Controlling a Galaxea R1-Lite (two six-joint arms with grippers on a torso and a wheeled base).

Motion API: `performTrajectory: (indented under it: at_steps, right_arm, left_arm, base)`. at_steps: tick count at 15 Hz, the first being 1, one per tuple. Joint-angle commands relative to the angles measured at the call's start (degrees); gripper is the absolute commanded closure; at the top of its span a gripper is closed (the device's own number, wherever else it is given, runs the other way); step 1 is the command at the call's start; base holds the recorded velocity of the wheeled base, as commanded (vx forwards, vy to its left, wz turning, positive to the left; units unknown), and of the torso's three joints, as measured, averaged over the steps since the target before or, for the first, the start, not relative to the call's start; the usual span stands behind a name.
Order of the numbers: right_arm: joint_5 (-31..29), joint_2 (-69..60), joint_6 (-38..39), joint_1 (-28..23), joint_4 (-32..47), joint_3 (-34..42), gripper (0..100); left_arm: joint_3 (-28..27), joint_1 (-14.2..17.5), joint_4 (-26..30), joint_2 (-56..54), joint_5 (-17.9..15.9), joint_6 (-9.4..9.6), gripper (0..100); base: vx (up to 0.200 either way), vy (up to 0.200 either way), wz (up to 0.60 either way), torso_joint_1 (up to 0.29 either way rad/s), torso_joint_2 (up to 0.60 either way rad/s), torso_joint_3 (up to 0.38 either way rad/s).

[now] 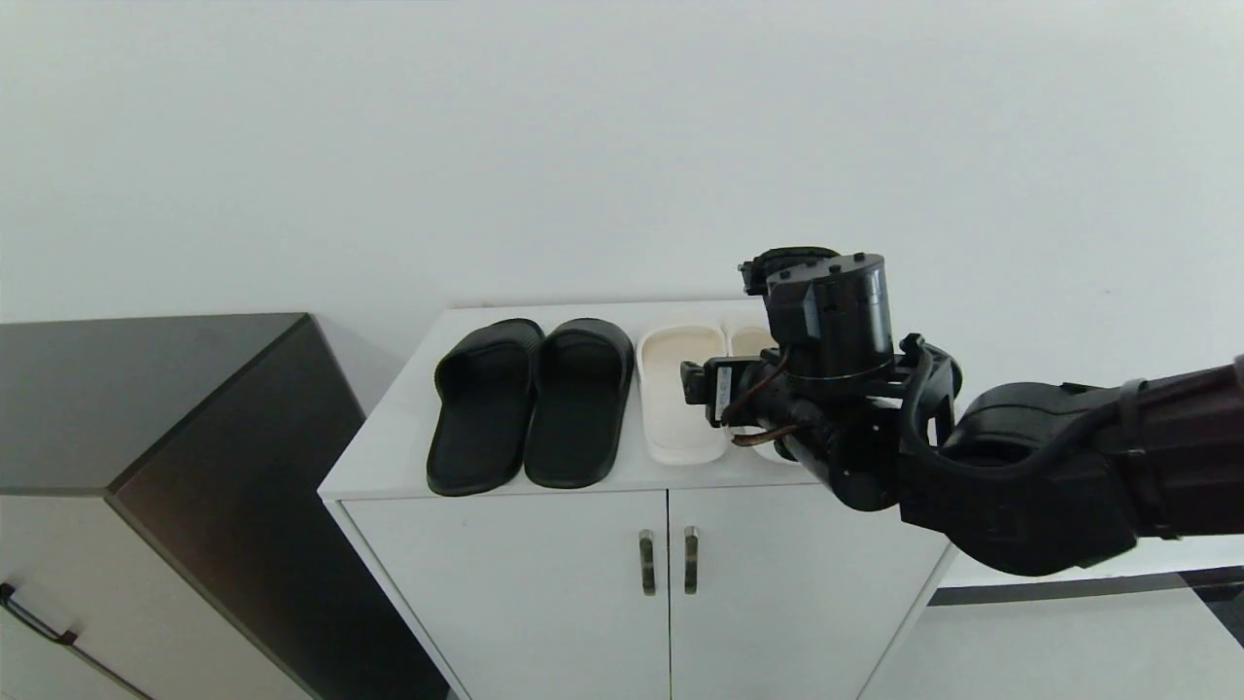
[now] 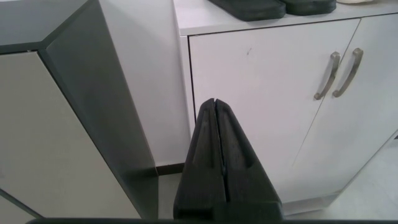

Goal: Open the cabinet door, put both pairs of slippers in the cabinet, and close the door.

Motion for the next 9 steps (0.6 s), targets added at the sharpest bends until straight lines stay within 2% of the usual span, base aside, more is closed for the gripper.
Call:
performTrajectory:
  at_steps: [1,9]
  right_arm:
    - [0.0,2.8,-0.4,-1.1,0.0,-1.6,0]
    - [-0.3,11.2,-2.0,-3.5,0.0,-11.4,0]
  left_arm:
    - [0.0,0.0,0.0,0.1,0.0,0.00,100]
    - [0.0,0.0,0.0,0.0,0.0,0.00,100]
  base:
    - [0.000,0.000,0.00,0.000,0.00,0.000]
    - [0.000,0.000,0.00,0.000,0.00,0.000]
